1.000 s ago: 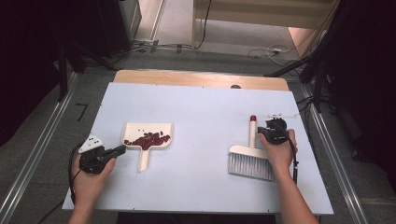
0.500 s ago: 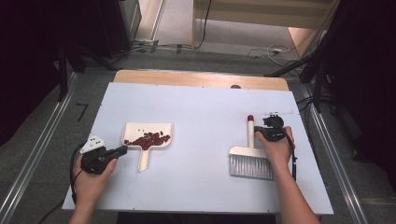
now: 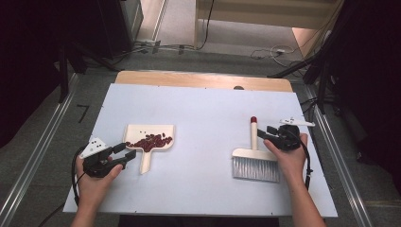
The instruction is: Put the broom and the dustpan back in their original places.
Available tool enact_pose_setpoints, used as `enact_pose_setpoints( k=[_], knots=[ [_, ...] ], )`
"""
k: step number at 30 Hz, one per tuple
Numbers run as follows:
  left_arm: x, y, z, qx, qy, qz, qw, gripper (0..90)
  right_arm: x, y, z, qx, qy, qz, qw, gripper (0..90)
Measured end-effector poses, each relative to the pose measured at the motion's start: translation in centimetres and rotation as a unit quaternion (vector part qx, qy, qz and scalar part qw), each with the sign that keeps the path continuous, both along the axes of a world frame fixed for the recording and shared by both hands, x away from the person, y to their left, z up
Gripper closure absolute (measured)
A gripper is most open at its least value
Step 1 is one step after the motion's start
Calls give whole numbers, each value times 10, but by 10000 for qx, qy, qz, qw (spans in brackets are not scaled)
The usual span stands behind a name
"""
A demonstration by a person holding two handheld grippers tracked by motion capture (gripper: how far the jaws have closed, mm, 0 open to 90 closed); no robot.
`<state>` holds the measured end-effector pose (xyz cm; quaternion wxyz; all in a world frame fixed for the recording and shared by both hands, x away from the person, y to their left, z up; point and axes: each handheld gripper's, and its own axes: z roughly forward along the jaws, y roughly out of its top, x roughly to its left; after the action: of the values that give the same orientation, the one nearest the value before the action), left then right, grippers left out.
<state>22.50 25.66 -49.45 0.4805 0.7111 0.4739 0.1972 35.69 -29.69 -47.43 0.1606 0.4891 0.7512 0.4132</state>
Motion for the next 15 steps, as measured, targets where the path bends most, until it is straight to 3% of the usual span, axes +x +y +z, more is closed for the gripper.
enact_pose_setpoints(
  k=[6, 10, 15],
  knots=[
    [-1, 0, 0, -204, -152, -232, 9994, 126, -24, -9, 0, 256, -449, 380, 9979, 229],
    [-3, 0, 0, -308, -236, -381, 9985, 15, -38, -14, -3, 338, -556, 399, 9971, 174],
    [-4, 0, -2, -384, -317, -442, 9978, 0, -54, -20, -3, 388, -723, 515, 9953, 111]
  ],
)
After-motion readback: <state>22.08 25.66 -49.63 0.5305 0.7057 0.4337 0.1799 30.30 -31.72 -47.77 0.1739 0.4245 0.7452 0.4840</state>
